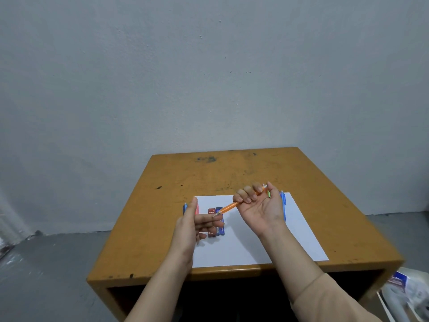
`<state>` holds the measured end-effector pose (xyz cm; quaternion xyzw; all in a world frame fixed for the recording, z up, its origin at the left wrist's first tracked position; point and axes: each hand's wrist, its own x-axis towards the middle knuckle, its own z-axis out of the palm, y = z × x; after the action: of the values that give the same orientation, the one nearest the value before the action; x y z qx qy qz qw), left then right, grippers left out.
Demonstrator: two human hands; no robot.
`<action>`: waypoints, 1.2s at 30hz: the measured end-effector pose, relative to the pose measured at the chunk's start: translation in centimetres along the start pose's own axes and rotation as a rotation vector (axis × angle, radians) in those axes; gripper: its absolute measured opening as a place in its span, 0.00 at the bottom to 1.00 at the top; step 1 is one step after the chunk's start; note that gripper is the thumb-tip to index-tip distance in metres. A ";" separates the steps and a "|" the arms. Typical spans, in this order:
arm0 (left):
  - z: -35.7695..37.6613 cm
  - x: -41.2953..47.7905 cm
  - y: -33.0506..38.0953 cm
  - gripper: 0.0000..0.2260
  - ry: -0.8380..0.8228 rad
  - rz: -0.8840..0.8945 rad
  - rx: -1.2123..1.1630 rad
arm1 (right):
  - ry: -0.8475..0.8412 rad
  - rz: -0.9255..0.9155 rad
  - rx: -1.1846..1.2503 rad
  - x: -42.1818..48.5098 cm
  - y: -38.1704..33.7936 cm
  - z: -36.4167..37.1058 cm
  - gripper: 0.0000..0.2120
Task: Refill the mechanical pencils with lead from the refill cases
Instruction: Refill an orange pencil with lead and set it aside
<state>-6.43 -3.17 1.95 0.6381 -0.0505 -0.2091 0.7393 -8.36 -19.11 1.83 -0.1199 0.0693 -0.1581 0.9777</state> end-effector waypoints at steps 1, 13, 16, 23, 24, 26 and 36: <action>0.0 0.0 0.0 0.31 -0.002 -0.001 0.005 | 0.005 -0.002 0.003 0.0 0.0 0.0 0.23; 0.2 0.0 0.1 0.31 -0.012 -0.004 0.003 | 0.020 0.006 0.041 -0.1 0.1 -0.2 0.24; 0.2 -0.1 0.2 0.31 -0.015 -0.009 0.000 | 0.025 0.007 0.045 -0.1 0.0 -0.2 0.23; 0.4 -0.2 0.4 0.30 0.000 -0.021 0.005 | 0.032 0.007 0.046 -0.3 -0.1 0.0 0.24; 0.5 -0.2 0.4 0.30 0.006 -0.020 0.008 | 0.034 0.006 0.040 -0.4 -0.1 0.1 0.24; 0.6 -0.3 0.4 0.27 0.020 -0.008 0.019 | 0.038 0.003 0.026 -0.4 -0.2 0.2 0.24; 1.2 -1.3 0.2 0.06 0.051 0.254 0.168 | 0.008 -0.024 -0.073 -1.5 0.1 1.5 0.21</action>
<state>-7.95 -3.77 2.65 0.6914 -0.1295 -0.0928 0.7047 -9.54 -18.22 3.37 -0.1556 0.0775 -0.1677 0.9704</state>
